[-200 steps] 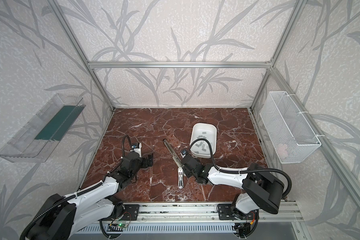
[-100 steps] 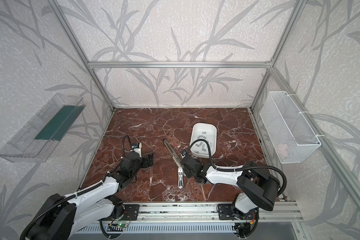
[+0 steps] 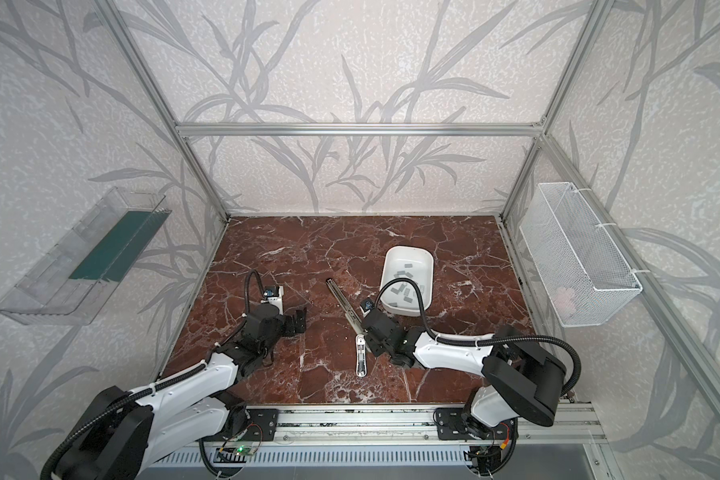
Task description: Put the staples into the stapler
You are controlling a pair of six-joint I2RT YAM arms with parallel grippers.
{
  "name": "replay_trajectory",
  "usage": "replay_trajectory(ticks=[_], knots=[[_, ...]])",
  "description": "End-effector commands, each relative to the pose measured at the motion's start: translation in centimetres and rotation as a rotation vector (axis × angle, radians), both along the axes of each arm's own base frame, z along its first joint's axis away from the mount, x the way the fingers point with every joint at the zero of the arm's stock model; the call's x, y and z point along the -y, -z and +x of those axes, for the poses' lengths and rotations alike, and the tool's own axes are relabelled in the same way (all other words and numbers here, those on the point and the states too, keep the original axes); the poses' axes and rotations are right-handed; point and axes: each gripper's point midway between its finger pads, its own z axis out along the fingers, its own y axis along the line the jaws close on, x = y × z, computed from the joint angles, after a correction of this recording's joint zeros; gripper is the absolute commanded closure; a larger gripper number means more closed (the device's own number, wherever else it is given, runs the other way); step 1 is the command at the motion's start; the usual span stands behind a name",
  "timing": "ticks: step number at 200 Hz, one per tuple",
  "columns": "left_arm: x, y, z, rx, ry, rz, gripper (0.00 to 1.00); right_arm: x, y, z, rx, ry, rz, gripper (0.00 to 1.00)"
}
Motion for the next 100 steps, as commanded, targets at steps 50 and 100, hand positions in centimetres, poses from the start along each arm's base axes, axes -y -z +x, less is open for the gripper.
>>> replay_trajectory(ticks=[50,100], knots=[[0.1,-1.1,0.7,0.023,-0.011,-0.014,0.01,-1.1,-4.3,-0.8,-0.004,0.012,0.083,1.00],[4.4,-2.6,-1.4,-0.062,0.146,-0.267,0.01,1.0,-4.3,-1.7,0.005,0.084,0.057,1.00]])
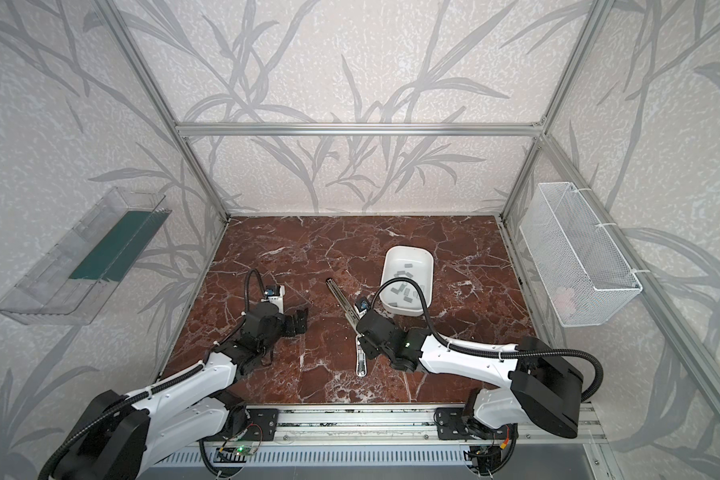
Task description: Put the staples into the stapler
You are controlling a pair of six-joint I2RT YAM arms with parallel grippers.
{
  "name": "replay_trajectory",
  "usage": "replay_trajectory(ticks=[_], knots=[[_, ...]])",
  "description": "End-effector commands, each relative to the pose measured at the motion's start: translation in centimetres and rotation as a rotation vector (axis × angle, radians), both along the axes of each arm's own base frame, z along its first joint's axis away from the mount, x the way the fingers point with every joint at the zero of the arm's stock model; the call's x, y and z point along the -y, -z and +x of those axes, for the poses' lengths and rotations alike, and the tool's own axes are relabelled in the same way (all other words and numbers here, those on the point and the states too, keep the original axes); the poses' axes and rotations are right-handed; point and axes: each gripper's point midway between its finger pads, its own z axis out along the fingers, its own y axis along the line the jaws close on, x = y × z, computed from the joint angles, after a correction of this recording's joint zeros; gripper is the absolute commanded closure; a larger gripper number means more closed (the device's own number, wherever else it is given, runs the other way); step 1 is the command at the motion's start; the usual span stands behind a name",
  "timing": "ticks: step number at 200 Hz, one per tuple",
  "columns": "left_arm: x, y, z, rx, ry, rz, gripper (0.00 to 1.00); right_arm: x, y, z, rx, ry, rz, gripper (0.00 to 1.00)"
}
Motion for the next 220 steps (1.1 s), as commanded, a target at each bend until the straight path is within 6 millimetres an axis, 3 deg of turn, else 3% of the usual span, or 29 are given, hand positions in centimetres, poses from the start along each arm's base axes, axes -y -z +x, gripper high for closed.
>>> replay_trajectory(ticks=[1,18,31,60,84,118,140,147,165,188,220], knots=[[3.0,-1.9,-0.9,-0.042,0.087,-0.200,0.01,2.1,-0.8,0.4,0.026,0.083,-0.012,1.00],[4.5,-2.3,-2.1,-0.091,0.127,-0.241,0.01,2.4,-1.3,1.1,0.072,0.097,0.029,0.98],[5.2,-2.5,-3.0,-0.098,0.147,-0.190,0.01,3.8,-1.0,2.7,0.063,0.153,0.052,0.97],[4.9,-3.1,-3.5,-0.105,0.162,-0.051,0.01,4.7,-0.4,4.4,0.080,0.160,0.009,0.99],[3.8,-4.7,-3.1,-0.107,0.133,0.010,0.01,4.7,-0.4,4.2,0.004,0.174,-0.029,1.00],[1.5,-5.7,-2.0,-0.126,0.076,0.067,0.01,2.6,-1.8,2.3,-0.185,0.078,-0.061,1.00],[-1.5,-5.1,-0.8,-0.132,-0.027,0.155,0.01,1.8,-0.5,2.4,-0.153,-0.055,-0.135,1.00],[-1.9,-4.9,-0.5,-0.126,-0.038,0.171,0.01,2.1,0.1,2.9,-0.144,-0.021,-0.140,1.00],[-2.1,-4.2,0.0,-0.088,-0.014,0.212,0.01,0.8,1.1,2.8,-0.173,-0.100,-0.080,1.00],[-1.8,-4.1,0.4,-0.058,-0.001,0.187,0.01,2.1,1.7,3.8,-0.107,-0.072,-0.136,1.00],[-0.1,-4.6,0.1,-0.015,0.108,0.129,0.01,2.1,2.0,3.0,-0.111,-0.115,-0.121,1.00]])
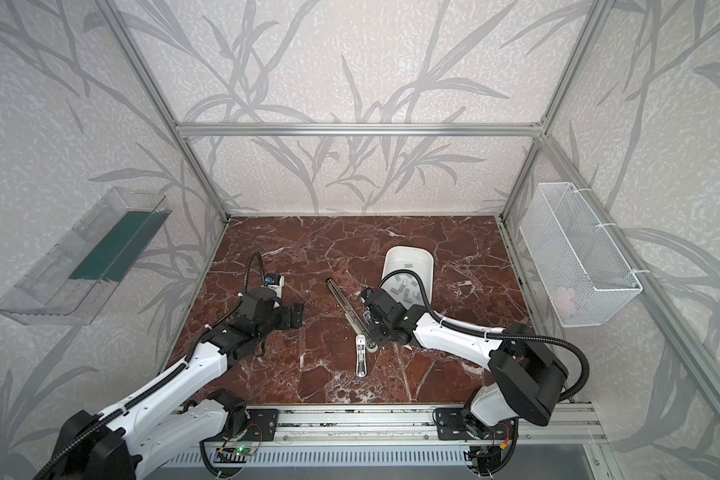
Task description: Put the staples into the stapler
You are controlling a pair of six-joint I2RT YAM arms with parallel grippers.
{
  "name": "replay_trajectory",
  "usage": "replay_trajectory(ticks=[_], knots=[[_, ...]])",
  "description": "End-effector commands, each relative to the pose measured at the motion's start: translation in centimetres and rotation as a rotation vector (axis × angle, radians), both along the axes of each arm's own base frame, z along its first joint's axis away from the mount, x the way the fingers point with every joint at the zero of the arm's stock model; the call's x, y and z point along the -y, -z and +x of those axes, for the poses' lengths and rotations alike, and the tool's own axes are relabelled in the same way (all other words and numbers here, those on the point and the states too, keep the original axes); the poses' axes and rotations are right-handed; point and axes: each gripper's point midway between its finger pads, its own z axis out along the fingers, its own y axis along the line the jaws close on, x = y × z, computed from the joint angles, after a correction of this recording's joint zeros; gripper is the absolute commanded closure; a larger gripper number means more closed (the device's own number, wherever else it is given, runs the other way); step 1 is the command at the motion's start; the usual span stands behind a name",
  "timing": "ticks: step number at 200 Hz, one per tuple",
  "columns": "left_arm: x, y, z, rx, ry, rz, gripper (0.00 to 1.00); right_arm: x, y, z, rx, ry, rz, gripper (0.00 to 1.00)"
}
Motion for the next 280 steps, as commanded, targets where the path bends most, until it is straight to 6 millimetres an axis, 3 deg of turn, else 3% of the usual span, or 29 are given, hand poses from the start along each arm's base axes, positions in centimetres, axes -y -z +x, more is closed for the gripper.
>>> replay_trajectory(ticks=[1,65,139,280], knots=[[1.0,-1.2,0.2,0.068,0.070,-0.034,0.01,-0.7,-0.9,0.2,0.038,-0.049,0.037,1.00],[-0.1,-2.6,-0.8,0.166,0.033,-0.061,0.01,-1.5,0.6,1.0,-0.012,-0.036,-0.006,1.00],[5.5,-2.4,-2.4,0.157,0.356,-0.199,0.01,-2.1,1.6,1.2,-0.042,-0.034,-0.009,1.00],[6.1,-2.0,-2.7,0.147,0.392,-0.216,0.01,-0.9,2.2,0.9,-0.063,-0.048,-0.066,1.00]])
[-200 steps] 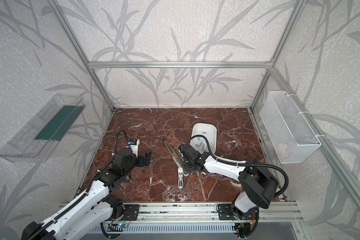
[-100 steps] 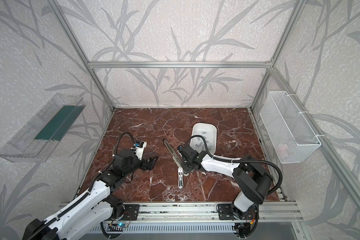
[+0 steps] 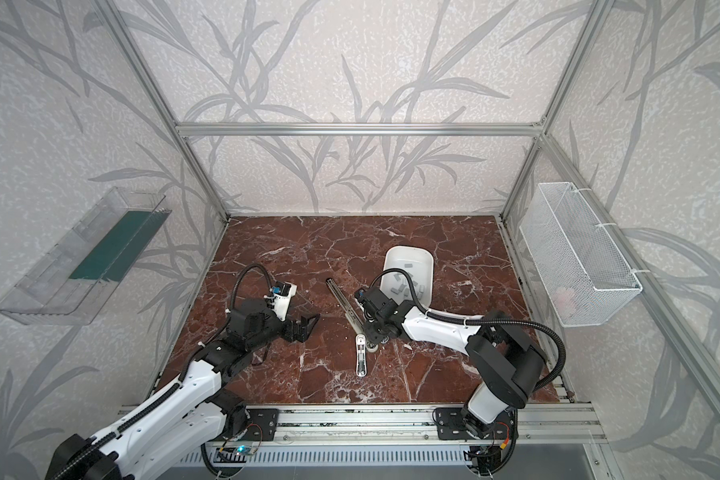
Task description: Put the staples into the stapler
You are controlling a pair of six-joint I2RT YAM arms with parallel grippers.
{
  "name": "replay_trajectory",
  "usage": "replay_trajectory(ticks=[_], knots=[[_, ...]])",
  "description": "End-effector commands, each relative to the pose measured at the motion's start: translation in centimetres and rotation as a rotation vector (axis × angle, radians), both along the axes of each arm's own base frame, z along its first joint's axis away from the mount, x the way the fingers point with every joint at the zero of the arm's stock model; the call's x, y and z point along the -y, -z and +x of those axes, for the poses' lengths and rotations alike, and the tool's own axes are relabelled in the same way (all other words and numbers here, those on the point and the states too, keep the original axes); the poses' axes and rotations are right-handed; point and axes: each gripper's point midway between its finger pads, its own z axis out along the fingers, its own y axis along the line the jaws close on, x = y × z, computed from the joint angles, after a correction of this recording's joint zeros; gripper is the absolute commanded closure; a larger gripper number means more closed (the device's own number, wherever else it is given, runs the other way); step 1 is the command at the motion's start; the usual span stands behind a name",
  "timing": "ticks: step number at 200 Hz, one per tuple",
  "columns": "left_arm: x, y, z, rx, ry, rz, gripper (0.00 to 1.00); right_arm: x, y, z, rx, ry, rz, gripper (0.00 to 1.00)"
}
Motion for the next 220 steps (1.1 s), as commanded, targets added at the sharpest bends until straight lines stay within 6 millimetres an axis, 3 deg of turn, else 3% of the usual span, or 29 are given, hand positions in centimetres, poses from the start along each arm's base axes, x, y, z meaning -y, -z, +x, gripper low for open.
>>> replay_trajectory(ticks=[1,92,183,220], knots=[[0.1,-0.3,0.0,0.027,0.020,-0.004,0.01,0.5,0.3,-0.2,-0.021,-0.004,-0.029,1.00],[0.1,-0.2,-0.1,0.028,0.017,-0.008,0.01,0.6,1.2,-0.3,-0.050,-0.008,-0.061,1.00],[0.1,-0.1,-0.1,0.026,0.016,-0.008,0.01,0.6,-0.2,-0.3,-0.003,-0.012,-0.016,1.00],[0.1,-0.1,0.0,0.027,0.014,-0.007,0.01,0.9,0.3,-0.1,-0.009,-0.008,-0.046,1.00]])
